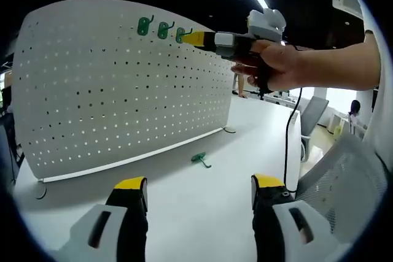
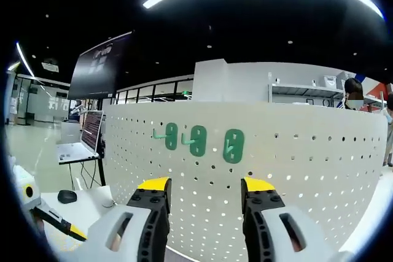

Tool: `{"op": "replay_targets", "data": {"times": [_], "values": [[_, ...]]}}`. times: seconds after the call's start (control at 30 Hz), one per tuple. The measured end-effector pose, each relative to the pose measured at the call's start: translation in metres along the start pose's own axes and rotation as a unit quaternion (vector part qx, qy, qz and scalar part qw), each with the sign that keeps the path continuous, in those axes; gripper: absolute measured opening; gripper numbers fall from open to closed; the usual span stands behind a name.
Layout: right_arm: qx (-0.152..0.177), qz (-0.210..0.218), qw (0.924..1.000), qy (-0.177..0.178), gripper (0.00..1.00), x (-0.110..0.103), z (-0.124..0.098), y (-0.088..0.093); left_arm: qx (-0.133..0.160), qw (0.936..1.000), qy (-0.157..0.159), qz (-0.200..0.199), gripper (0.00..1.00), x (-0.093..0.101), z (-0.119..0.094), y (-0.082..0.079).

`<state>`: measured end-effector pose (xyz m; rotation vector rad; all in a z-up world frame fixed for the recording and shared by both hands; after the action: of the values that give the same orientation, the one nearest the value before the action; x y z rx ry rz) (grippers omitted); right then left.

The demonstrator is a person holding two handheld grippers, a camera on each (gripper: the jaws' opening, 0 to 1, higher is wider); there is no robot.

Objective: Insert the hook assembly into the mounting plate slot until the hook locks in place.

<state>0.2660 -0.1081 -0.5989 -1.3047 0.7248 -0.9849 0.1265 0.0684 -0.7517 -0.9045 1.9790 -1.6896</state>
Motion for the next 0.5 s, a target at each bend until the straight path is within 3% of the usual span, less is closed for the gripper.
{"op": "replay_targets", "data": {"times": [0.5], "values": [[-0.031, 0.003, 0.9995, -0.007, 0.45, 0.002, -0.040, 0.026, -0.001, 1.0000, 0.001, 0.001, 0.71, 0.000, 0.000, 0.001]]}}
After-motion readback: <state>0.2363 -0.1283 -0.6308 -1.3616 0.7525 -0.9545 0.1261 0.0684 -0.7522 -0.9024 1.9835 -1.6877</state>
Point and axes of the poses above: the point that each gripper's makers call its tool centre point, and the gripper's own axes: z roughly forward along the fingers, x roughly to its right, y roughly out of its underside, the point moved 5 cm from there along -z, roughly backward along the fingers, and after that the axes turned 6 degrees about x, right-handed, at the moved point
